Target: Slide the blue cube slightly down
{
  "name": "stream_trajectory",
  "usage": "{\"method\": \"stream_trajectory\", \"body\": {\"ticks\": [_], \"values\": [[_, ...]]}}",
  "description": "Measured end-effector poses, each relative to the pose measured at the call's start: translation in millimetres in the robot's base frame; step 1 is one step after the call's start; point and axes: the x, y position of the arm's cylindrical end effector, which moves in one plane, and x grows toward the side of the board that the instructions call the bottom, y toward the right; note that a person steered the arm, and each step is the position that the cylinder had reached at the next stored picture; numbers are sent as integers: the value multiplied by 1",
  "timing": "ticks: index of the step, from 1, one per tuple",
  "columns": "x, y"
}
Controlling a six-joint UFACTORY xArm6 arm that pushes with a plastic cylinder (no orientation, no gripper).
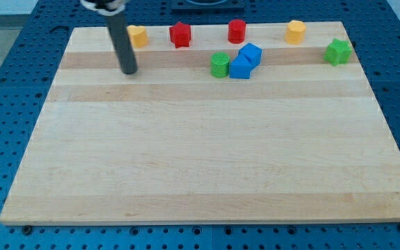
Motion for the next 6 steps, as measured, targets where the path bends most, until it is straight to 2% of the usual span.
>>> {"method": "stream_trajectory", "body": {"ticks": [1, 2, 3, 4, 5, 6], "values": [[-23, 28], [-60, 80], [-64, 134], [-64, 193], [-43, 230], [-10, 236]]}}
